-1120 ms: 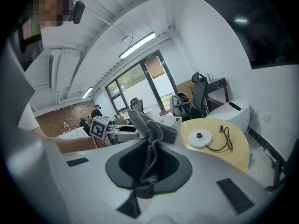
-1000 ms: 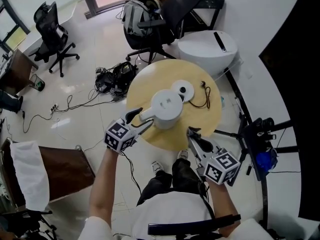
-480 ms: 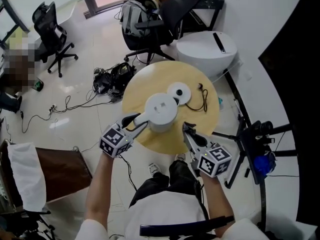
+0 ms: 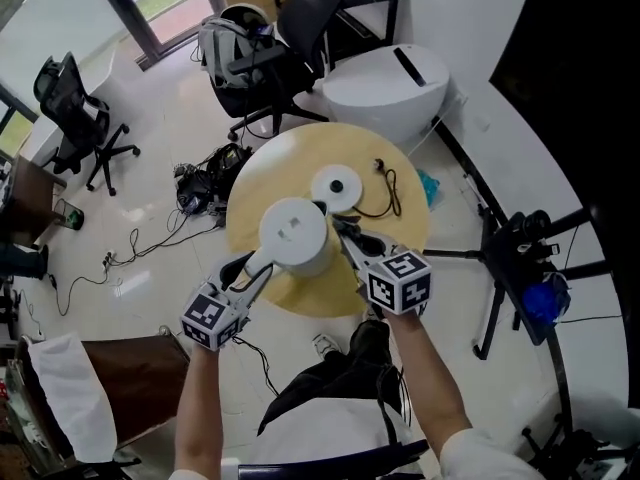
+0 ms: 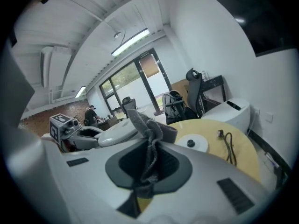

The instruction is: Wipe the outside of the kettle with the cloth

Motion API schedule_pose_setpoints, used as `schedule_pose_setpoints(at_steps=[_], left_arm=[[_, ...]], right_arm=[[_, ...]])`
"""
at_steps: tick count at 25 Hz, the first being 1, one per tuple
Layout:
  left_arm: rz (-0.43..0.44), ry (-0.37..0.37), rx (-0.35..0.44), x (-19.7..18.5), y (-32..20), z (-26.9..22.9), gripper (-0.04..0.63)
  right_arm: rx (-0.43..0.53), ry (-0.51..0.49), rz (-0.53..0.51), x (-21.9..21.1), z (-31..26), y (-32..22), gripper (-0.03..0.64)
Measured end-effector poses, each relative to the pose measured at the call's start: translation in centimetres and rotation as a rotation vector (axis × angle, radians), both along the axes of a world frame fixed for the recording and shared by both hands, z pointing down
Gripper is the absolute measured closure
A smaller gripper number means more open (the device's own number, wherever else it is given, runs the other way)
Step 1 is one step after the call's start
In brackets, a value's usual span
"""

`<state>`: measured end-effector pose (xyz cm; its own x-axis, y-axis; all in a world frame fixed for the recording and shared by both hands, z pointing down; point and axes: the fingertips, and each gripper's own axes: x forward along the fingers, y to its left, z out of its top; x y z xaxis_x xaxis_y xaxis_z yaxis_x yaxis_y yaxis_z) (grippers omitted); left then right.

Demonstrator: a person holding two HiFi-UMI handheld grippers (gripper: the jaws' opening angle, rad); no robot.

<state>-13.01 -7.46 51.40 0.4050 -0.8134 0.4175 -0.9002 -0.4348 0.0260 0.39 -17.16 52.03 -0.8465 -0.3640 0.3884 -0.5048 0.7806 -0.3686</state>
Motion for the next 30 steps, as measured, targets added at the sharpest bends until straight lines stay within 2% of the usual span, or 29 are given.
schedule_pose_setpoints(at_steps=[4,8,11,14,17,20,23,26,30], left_arm=[[0.010,0.009,-0.001,-0.4,0.3,-0.4,0.426],[0.026,0.015,-0.007,-0.3,0.4,-0.5,0.426],[0.026,0.023,-0.009,-0.3,0.4,-0.7,0.426],[0.035,0.034,-0.002,-0.2,0.4,-0.8,0.426],[0.034,0.040,0.001,0.0,0.4,-0.7,0.426],[0.029,0.046,0.007,0.2,0.4,-0.7,0.426],[0.028,0.048,0.006,0.4,0.3,-0.6,0.426],[0.024,0.052,0.011,0.4,0.2,-0.6,0.426],[0.019,0.044,0.013,0.5,0.2,-0.8,0.426]], right_arm=[[0.005,-0.013,-0.080,-2.0,0.4,0.0,0.586],[0.055,0.102,-0.159,-2.8,3.8,-0.1,0.586],[0.056,0.146,-0.181,-2.9,5.9,-0.4,0.586],[-0.010,0.179,-0.172,-2.9,9.4,-0.7,0.586],[-0.131,0.209,-0.150,-2.6,14.1,-0.8,0.586],[-0.223,0.325,-0.131,-1.8,18.6,-0.6,0.586],[-0.245,0.429,-0.113,-1.0,20.9,-0.3,0.586],[-0.248,0.412,-0.092,-1.0,20.8,-0.1,0.586],[-0.213,0.277,-0.048,-1.5,17.1,0.1,0.586]])
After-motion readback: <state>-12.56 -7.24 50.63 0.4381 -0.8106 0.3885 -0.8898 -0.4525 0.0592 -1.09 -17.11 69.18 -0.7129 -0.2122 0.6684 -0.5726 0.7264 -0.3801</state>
